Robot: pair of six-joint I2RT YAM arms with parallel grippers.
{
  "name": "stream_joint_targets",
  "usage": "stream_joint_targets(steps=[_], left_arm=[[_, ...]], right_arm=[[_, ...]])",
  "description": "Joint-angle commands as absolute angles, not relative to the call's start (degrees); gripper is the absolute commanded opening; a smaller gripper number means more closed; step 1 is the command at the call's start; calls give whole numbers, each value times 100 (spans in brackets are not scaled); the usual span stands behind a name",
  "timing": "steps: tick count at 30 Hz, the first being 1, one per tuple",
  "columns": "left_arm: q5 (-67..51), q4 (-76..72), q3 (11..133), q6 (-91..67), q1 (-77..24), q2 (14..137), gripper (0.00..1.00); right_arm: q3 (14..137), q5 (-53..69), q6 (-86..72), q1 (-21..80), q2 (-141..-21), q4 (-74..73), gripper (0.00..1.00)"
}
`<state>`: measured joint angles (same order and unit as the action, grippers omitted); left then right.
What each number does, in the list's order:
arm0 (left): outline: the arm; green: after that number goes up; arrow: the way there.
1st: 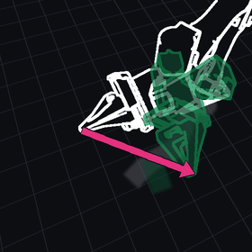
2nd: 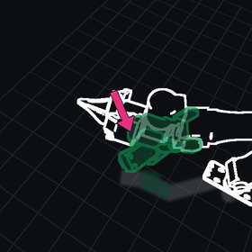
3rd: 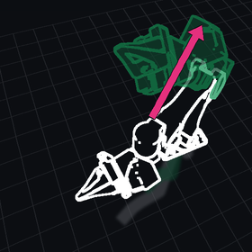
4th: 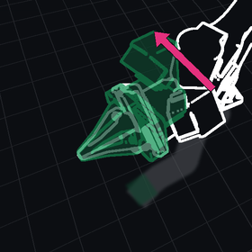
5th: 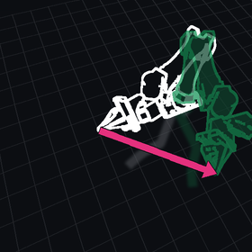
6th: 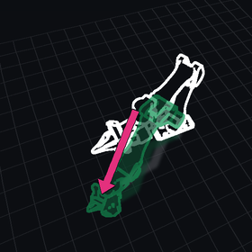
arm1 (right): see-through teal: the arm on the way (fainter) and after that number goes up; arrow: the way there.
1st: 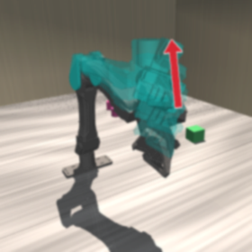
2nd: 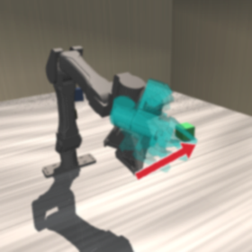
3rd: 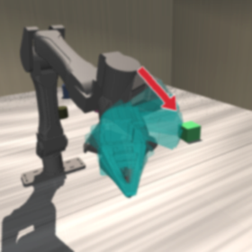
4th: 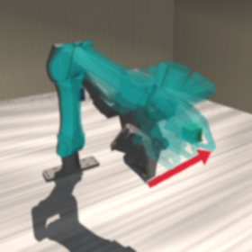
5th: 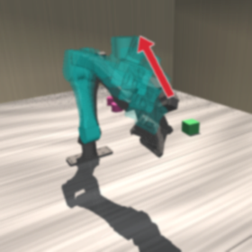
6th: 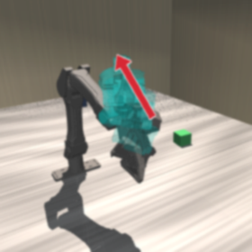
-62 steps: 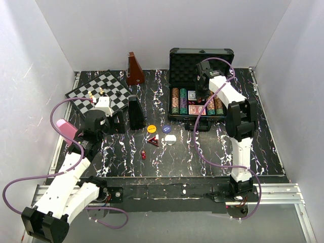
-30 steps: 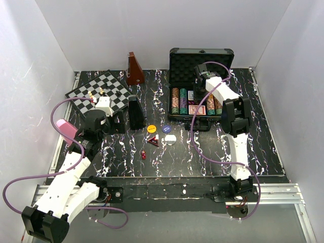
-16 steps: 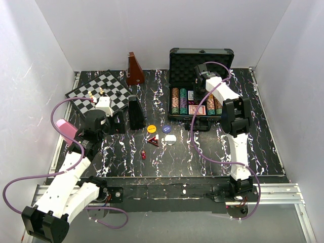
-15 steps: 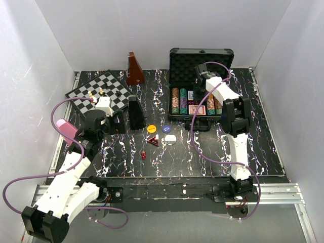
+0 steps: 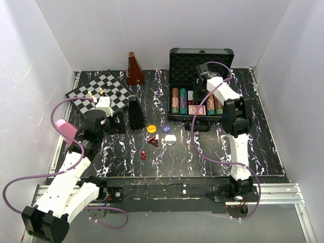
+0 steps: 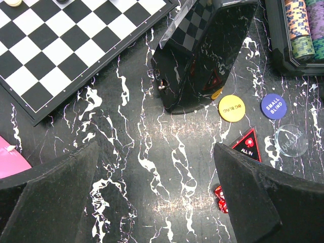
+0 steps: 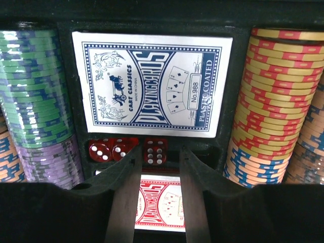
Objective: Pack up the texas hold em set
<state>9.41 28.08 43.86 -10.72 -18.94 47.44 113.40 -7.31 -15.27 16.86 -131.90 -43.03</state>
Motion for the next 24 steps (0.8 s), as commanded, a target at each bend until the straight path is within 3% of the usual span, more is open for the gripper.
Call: stream_joint_targets(steps=[1,24], left_arm=[[923,2804,4562,-1072,-1890,4737,98],[905,2804,4562,-1072,-1890,4720,98]], right_arm=[[11189,-607,-1600,1609,-12586,-4034,43],[10881,580,-1784,1327,-12788,-3630,43]])
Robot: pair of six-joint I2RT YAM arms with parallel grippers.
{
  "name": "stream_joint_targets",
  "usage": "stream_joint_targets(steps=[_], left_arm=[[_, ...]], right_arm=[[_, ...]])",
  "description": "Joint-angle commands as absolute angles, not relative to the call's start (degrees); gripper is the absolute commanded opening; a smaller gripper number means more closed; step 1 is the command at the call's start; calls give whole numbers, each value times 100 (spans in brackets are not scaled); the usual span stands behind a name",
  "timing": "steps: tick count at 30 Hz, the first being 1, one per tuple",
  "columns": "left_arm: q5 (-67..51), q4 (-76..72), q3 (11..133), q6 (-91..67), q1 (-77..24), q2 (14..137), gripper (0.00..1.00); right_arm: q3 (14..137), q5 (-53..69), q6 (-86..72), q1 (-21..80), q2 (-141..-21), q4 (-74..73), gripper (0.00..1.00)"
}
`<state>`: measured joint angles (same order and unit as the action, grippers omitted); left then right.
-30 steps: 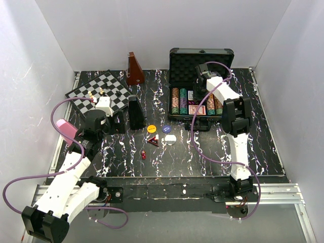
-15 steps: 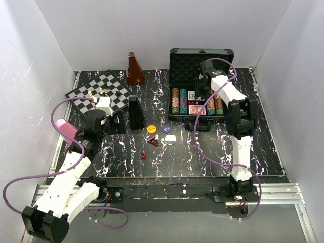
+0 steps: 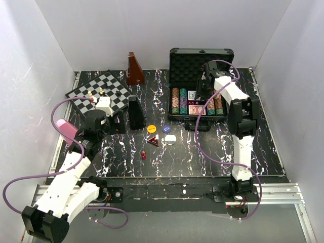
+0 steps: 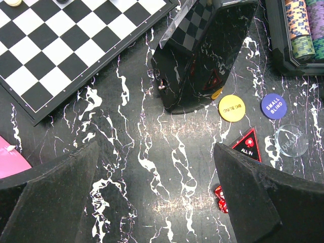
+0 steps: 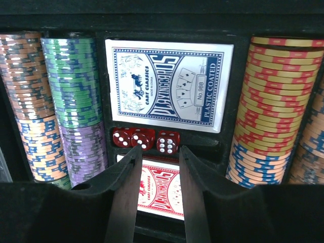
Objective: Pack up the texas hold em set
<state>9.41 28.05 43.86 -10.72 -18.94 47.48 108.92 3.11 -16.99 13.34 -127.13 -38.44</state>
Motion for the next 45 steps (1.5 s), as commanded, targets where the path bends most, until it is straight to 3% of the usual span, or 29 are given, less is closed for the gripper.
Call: stream_joint_targets(steps=[1,36,45], left_arm=[[905,2804,4562,-1064,-1890,4720,98],[844,2804,4579,-1072,-1890,4737,98],[835,2804,4570,-1072,-1890,4720,98]], right_arm=[[10881,606,-1784,1327,-12823,-3621,43],[10696,993,-2083,1389,-13017,-3445,43],[10135,27,-2066,1397,-12315,-3261,43]])
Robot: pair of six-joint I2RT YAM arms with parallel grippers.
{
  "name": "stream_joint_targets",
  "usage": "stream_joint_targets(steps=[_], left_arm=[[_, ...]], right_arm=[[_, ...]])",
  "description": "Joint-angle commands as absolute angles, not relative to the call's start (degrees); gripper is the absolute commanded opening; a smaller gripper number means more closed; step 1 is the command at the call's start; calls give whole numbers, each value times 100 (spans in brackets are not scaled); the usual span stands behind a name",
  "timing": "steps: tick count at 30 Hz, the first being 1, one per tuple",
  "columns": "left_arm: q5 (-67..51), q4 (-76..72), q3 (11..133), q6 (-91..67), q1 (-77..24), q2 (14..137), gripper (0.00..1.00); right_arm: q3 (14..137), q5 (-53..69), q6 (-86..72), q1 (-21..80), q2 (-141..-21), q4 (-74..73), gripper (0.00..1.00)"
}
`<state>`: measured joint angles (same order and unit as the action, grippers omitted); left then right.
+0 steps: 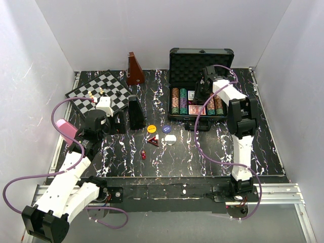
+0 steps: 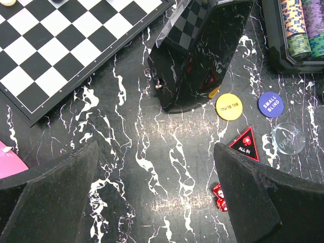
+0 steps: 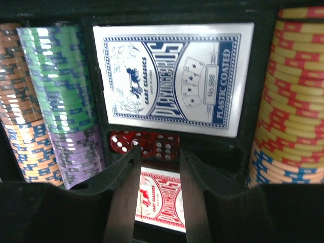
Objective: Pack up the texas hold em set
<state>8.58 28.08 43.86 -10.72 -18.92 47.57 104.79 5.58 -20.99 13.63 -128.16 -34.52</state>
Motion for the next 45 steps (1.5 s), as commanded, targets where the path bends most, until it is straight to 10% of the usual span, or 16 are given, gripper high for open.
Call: stream_joint_targets(steps=[1,16,34,35,36,45], left_arm=[[835,2804,4570,-1072,-1890,4720,98],[800,2804,4570,-1064,-1890,4702,98],[940,2777,4544,-1134,-1890,4623,98],[949,2786,4535,-1134,-1890,4606,98],[949,2786,4535,-1142,-1890,4597,98],[1081,2830,4535,-1213,-1890,4483,98]], right_arm=[[10064,26,-2031,1389,-12200,-3209,43],[8650,-79,-1556,1880,-10197,-2821,43],[7804,-826,-3751,5746,-10089,-3050,43],[7839,-861,-3866,5896,-10168,-3059,99],[7883,-887,-4050,6028,-10265,-3067,69],[8498,-967,-4360,6609,-10994,-3190,68]])
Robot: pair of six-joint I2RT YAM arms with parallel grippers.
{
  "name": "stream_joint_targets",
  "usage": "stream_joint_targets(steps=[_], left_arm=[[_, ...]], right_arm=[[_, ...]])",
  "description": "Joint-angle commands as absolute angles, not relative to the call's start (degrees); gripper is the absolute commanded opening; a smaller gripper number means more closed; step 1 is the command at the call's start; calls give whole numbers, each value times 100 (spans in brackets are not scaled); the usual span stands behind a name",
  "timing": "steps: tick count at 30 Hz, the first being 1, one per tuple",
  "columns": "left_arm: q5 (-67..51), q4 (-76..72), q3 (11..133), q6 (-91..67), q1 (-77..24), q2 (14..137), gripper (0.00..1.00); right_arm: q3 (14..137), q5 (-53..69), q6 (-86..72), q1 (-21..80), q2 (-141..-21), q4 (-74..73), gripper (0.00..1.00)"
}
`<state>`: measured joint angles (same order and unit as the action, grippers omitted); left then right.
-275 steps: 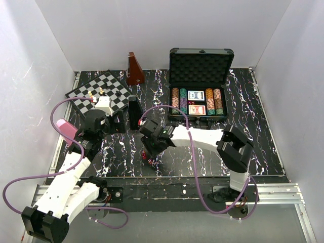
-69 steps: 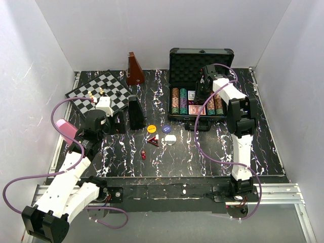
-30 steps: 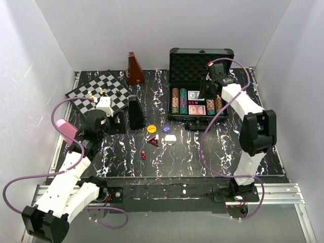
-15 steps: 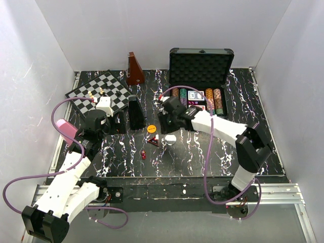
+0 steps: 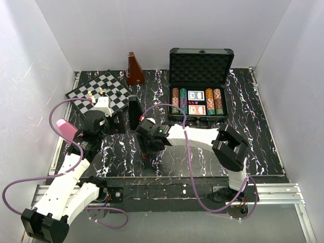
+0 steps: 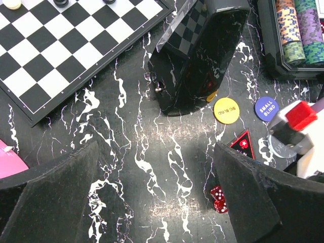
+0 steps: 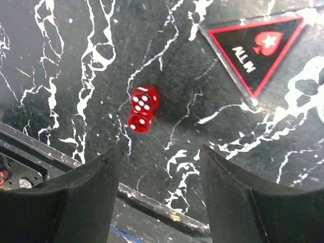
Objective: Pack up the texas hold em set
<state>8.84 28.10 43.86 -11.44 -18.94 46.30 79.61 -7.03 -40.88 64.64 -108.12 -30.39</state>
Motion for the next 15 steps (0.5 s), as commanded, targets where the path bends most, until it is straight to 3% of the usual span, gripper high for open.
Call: stream_joint_targets(steps=[1,15], left_arm=[[1098,2839,4535,-1213,-1890,4474,98],[1072,2839,4535,-1230,-1890,4430,98]], right_arm=[[8595,-1002,-4351,6627,-11082,-3251,68],[9544,-941,-4263,6750,-11935,-3954,48]])
